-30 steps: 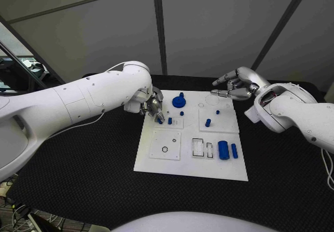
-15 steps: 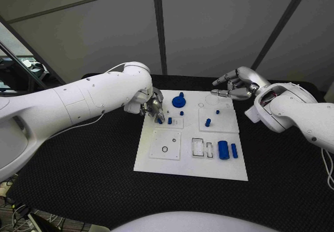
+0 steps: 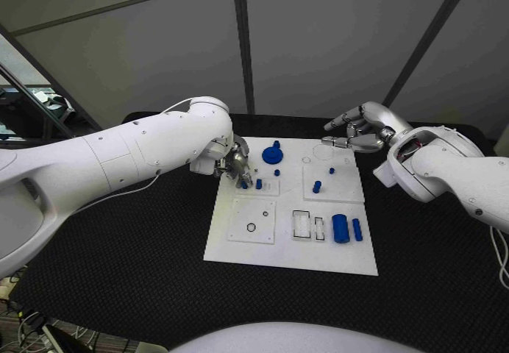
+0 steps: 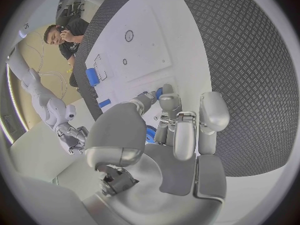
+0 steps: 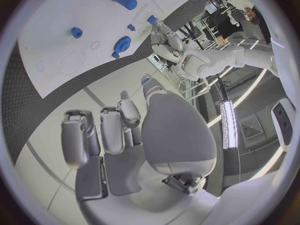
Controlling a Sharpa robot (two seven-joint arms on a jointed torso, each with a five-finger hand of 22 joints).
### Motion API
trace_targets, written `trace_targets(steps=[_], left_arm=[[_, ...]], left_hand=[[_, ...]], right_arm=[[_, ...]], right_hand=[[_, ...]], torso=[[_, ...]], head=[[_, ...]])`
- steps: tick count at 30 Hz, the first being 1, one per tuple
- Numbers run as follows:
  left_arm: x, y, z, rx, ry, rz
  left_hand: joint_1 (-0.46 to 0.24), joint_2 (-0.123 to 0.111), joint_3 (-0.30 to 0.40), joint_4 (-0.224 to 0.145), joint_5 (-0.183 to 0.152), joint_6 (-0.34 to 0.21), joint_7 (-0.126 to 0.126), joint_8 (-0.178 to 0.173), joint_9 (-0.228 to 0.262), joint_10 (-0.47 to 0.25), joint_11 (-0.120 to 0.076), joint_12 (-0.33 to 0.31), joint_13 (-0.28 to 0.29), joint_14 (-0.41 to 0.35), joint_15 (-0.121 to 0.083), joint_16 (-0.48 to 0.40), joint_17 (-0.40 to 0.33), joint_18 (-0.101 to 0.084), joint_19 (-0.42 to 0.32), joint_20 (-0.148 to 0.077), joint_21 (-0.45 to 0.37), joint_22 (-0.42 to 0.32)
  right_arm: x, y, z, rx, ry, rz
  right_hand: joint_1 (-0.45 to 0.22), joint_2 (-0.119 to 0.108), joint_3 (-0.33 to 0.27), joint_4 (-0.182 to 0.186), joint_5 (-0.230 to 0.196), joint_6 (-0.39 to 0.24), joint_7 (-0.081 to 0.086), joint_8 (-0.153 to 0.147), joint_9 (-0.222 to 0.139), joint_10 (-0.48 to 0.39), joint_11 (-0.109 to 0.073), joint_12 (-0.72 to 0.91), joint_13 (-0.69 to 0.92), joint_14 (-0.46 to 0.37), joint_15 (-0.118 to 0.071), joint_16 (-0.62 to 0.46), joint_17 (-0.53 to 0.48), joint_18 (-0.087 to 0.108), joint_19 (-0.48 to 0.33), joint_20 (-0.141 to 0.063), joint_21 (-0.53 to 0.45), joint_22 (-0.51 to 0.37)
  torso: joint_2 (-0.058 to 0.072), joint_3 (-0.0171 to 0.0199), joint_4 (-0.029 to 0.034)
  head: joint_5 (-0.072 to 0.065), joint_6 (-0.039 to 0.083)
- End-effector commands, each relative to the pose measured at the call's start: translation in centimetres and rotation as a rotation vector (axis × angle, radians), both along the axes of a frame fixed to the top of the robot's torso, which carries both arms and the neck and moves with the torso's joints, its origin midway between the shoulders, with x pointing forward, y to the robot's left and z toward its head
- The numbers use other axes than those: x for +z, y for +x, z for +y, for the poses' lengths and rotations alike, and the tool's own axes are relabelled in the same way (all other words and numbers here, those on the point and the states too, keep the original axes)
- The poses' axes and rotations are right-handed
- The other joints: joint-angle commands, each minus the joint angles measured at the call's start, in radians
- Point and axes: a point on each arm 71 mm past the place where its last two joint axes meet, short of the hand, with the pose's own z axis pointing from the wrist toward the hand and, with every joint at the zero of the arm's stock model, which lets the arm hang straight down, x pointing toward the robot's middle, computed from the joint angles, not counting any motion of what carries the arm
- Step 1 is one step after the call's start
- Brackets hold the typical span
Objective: Assemble the parts on the task board
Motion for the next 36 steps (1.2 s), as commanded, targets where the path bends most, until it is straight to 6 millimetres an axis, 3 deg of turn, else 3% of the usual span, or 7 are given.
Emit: trace_targets(steps=[1,13,29,36], left_arm=[[-0.5,-0.2,-0.2,0.001,-0.004,0.012],[-0.5,0.0,0.5,0.029,0.000,0.002],[-0.1,0.2,1.2,0.049,-0.023,-0.075],[0.7,0.6,1.5,0.072,-0.087,-0.141]], left_hand=[[-0.012,-0.002,-0.010,0.019,-0.021,0.004,-0.001,-0.008,-0.002,0.000,-0.005,0.003,-0.001,0.085,-0.007,0.004,0.205,-0.014,0.007,-0.003,0.003,0.067],[-0.050,-0.038,-0.071,0.084,-0.115,0.015,0.000,-0.016,-0.008,-0.005,-0.005,0.002,-0.002,0.084,-0.007,0.000,0.201,-0.014,0.009,-0.003,-0.003,0.069],[-0.076,-0.069,-0.128,0.143,-0.135,0.022,0.001,-0.023,-0.012,-0.010,-0.004,-0.002,-0.005,0.081,-0.008,-0.007,0.194,-0.014,0.011,-0.005,-0.006,0.070],[-0.077,-0.104,-0.170,0.202,-0.135,0.021,0.002,-0.031,-0.016,-0.018,-0.003,-0.011,-0.011,0.078,-0.008,-0.016,0.184,-0.013,0.009,-0.005,-0.016,0.067]], right_arm=[[0.2,0.0,0.1,0.010,0.004,-0.005],[0.2,0.0,0.1,0.008,0.004,-0.007],[0.1,0.0,0.1,0.009,0.005,-0.007],[0.0,0.0,0.1,0.009,0.005,-0.006]], right_hand=[[-0.006,0.004,0.001,-0.003,0.000,0.005,0.000,-0.007,-0.001,-0.001,-0.004,0.003,-0.001,0.043,-0.008,-0.007,-0.001,0.005,0.060,-0.005,-0.006,0.192],[-0.006,0.004,0.001,-0.003,0.000,0.005,0.000,-0.007,-0.001,-0.001,-0.004,0.002,-0.002,0.042,-0.008,-0.008,-0.003,0.006,0.059,-0.005,-0.008,0.190],[-0.006,0.004,0.001,-0.003,0.000,0.005,0.000,-0.007,-0.001,-0.001,-0.004,0.002,-0.002,0.042,-0.008,-0.008,-0.003,0.006,0.059,-0.005,-0.008,0.190],[-0.007,0.003,0.000,-0.003,0.000,0.004,0.000,-0.007,-0.001,-0.003,-0.004,0.000,-0.004,0.042,-0.008,-0.009,-0.005,0.006,0.058,-0.005,-0.010,0.188]], torso=[[0.000,0.0000,0.0001],[0.000,-0.0004,0.0004],[0.000,-0.0010,0.0000],[0.000,-0.0004,-0.0001]], head=[[0.000,0.001],[-0.002,0.003],[-0.002,0.005],[-0.002,0.008]])
